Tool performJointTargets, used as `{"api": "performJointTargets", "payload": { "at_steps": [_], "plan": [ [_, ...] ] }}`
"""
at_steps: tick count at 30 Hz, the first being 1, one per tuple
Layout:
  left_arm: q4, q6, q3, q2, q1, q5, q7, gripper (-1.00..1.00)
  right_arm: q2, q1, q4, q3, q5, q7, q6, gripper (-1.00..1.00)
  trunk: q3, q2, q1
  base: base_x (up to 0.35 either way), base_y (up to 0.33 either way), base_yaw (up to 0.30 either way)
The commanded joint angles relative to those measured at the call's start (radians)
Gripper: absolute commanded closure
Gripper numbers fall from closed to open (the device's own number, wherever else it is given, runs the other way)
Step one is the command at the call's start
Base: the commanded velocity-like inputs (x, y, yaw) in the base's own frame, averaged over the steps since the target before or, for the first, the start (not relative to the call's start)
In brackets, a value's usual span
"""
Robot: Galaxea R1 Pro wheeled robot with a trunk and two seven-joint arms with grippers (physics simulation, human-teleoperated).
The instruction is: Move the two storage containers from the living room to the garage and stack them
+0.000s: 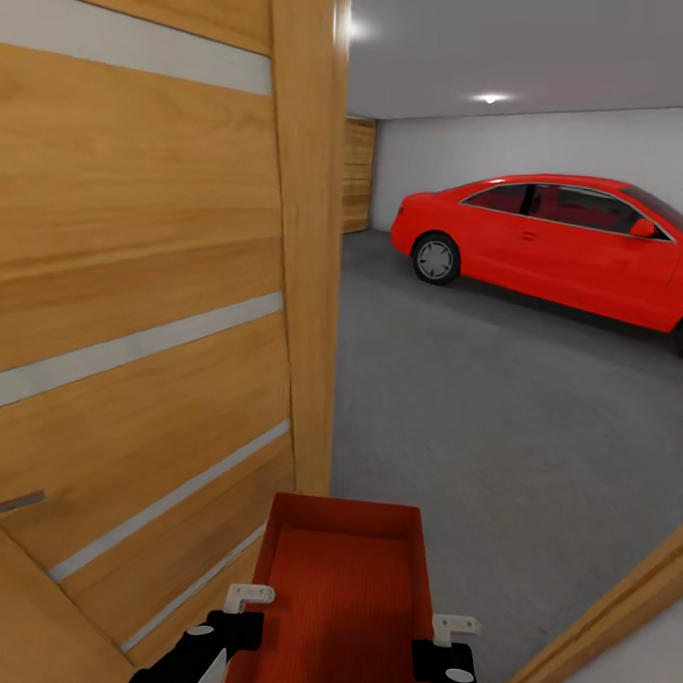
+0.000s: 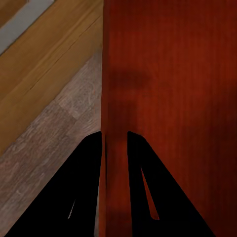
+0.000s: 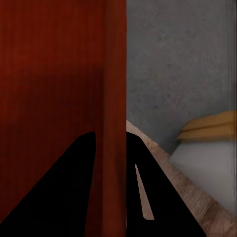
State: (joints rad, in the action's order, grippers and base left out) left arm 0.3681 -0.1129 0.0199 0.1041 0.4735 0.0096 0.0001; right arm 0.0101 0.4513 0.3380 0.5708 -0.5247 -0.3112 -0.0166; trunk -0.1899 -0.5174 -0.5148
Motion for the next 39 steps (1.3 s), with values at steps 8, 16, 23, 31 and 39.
{"api": "performJointTargets", "payload": {
  "at_steps": [8,16,23,31,39],
  "plan": [
    [0.004,-0.007,-0.003,-0.001,0.000,-0.016,0.015,1.00,-0.015,0.001,-0.004,0.006,-0.012,-0.009,-0.003,1.00,-0.002,-0.002,0.000,0.001,0.000,-0.282],
    [0.004,-0.007,-0.003,-0.001,0.000,-0.016,0.015,1.00,-0.016,0.001,-0.004,0.006,-0.012,-0.009,-0.003,1.00,-0.002,-0.002,0.000,0.000,0.000,-0.283],
    [0.003,-0.007,-0.003,-0.001,0.000,-0.016,0.015,1.00,-0.016,0.001,-0.004,0.006,-0.012,-0.009,-0.003,1.00,-0.002,-0.002,0.000,0.031,0.044,-0.224],
    [0.003,-0.007,-0.003,-0.003,0.000,-0.016,0.015,1.00,-0.016,0.001,-0.004,0.006,-0.012,-0.008,-0.003,1.00,-0.002,-0.002,0.000,0.194,0.219,-0.015],
    [0.003,-0.007,-0.003,-0.003,0.000,-0.016,0.015,1.00,-0.015,0.001,-0.004,0.006,-0.012,-0.009,-0.003,1.00,-0.002,-0.002,0.000,0.228,0.216,-0.155]
  ]
}}
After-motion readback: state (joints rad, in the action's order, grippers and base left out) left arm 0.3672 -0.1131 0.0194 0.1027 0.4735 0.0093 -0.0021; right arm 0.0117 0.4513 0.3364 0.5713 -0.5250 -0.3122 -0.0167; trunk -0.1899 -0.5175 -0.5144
